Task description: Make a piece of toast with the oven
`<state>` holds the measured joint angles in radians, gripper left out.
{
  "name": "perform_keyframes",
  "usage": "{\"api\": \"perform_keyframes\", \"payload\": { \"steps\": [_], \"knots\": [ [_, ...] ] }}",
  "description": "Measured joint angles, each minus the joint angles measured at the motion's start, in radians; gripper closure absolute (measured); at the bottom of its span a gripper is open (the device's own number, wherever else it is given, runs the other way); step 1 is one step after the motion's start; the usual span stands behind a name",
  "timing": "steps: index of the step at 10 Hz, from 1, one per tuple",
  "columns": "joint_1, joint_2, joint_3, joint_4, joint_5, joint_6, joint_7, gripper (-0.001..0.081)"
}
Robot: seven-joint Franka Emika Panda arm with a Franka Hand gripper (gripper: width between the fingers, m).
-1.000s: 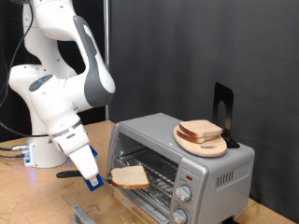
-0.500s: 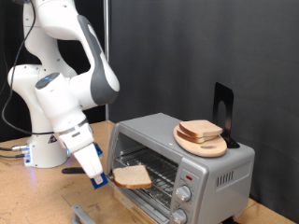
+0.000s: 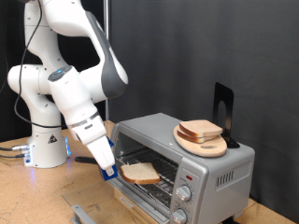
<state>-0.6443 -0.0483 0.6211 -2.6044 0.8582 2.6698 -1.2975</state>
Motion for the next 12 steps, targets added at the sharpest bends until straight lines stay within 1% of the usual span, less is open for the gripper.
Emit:
{"api": "perform_keyframes", "payload": {
  "steps": [3, 5, 6, 10, 12],
  "knots": [
    [0.000, -0.002, 0.007, -0.003, -0.002, 0.000, 0.005, 0.0443],
    [-0.004, -0.002, 0.005, -0.008, -0.014, -0.005, 0.029, 0.0443],
    [-0.014, -0.002, 0.001, -0.010, -0.035, -0.018, 0.047, 0.0443],
    [-0.080, -0.003, -0.047, -0.011, -0.198, -0.095, 0.146, 0.0443],
    [-0.102, -0.003, -0.066, -0.010, -0.232, -0.118, 0.155, 0.0443]
  ]
}}
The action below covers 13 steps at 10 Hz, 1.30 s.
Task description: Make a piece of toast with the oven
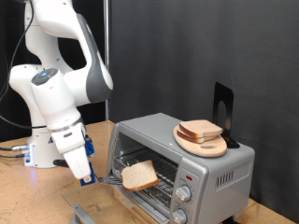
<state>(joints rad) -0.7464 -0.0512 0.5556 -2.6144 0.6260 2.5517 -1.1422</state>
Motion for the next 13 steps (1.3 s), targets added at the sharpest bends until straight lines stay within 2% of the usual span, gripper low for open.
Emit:
{"api": "perform_keyframes", "payload": {
  "steps": [4, 9, 13],
  "knots": [
    [-0.013, 0.000, -0.020, 0.011, 0.000, -0.017, -0.002, 0.0443],
    [-0.003, -0.012, -0.015, 0.067, 0.132, -0.085, -0.086, 0.0443],
    [0.000, -0.018, 0.005, 0.082, 0.137, -0.089, -0.080, 0.0443]
  ]
}}
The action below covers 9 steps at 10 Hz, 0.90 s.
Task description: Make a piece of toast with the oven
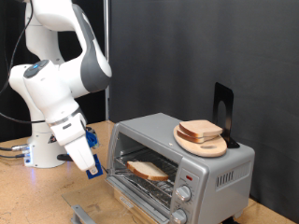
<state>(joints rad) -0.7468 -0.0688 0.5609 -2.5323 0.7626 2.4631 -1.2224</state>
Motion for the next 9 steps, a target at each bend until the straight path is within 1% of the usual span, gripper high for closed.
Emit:
{"api": "perform_keyframes", "payload": {
  "steps": [5, 9],
  "knots": [
    [0.002, -0.004, 0.033, 0.001, 0.001, 0.000, 0.035, 0.0443],
    [0.006, -0.013, 0.060, -0.015, 0.001, 0.002, 0.054, 0.0443]
  ]
}}
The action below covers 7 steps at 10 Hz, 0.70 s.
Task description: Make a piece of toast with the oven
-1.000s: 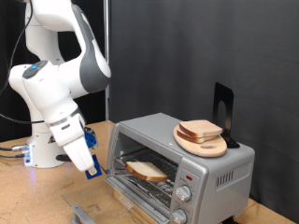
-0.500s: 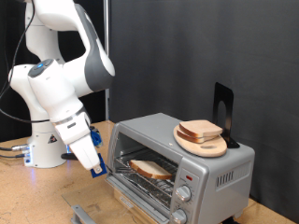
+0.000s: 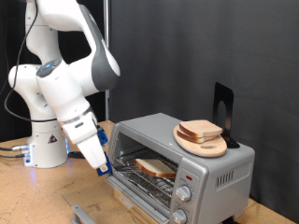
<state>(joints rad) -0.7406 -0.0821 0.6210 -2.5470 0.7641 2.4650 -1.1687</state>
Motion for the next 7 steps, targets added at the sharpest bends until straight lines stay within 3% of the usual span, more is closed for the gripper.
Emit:
{"api": "perform_keyframes", "payload": {
  "steps": [4, 7],
  "knots": [
    [0.006, -0.014, 0.021, -0.019, 0.013, 0.007, 0.025, 0.0443],
    [-0.016, -0.014, 0.014, -0.035, -0.075, 0.018, 0.067, 0.0443]
  ]
}}
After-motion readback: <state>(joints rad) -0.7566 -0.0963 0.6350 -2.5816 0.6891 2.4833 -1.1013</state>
